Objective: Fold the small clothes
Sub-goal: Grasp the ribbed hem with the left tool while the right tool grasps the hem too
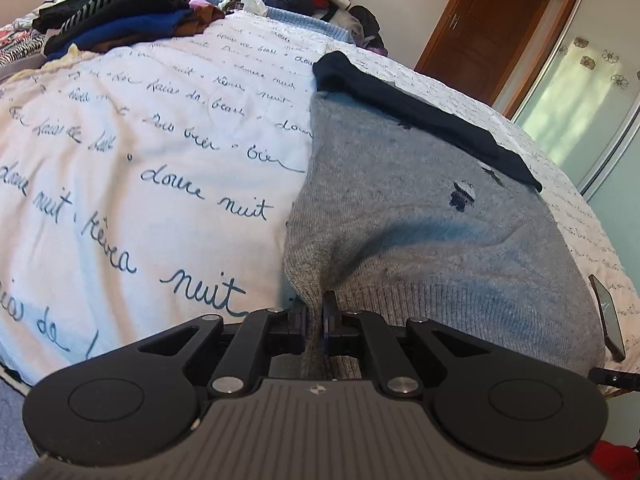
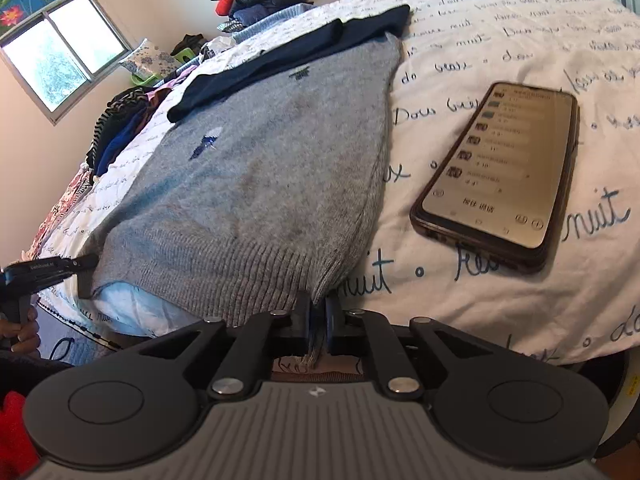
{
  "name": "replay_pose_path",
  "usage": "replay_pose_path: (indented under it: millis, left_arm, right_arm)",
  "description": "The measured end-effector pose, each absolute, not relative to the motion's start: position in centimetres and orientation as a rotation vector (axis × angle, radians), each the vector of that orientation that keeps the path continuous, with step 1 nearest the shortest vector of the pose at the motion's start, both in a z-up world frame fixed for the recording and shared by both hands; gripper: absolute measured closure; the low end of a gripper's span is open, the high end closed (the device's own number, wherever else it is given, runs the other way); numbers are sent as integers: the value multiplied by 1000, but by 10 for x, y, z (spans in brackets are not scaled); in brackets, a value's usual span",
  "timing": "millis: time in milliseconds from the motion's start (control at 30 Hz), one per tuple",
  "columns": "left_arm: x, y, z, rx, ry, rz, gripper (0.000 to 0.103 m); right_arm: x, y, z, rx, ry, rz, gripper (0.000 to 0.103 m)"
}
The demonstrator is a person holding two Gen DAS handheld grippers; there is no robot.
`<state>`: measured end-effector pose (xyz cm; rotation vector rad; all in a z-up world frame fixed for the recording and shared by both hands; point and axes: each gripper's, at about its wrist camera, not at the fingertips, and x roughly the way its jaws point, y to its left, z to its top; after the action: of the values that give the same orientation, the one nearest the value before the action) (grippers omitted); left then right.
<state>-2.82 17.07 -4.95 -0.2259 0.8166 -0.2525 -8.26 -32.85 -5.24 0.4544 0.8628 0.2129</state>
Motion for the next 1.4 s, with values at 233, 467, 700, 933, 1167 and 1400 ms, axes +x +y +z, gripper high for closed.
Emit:
replay_pose_path:
  millis: [233,467,700,933,1167,1400]
  left_arm:
    - [-28,171,-53,-248,782,-257,81]
    - [-30,152,-50,-159,756,-228,52]
    - [-31,147,-51,-122,748,-218,50]
    - [-32,144,-52,-89,742,-203,53]
    - [-32,143,-50,-63,749,-195,84]
    - [-33,149,-40,-110,749,-203,95]
  right_arm:
    - [-83,-337,-63,570,870,248,95]
    - [-83,-329,-64,575,874,274,92]
    - [-80,-330,-66,653,858,314,69]
    - [-76,-319,-60,587,856,312,86]
    - [-77,-320,-59,590,855,323,93]
    - [-76,-317,-45,584,816,373,94]
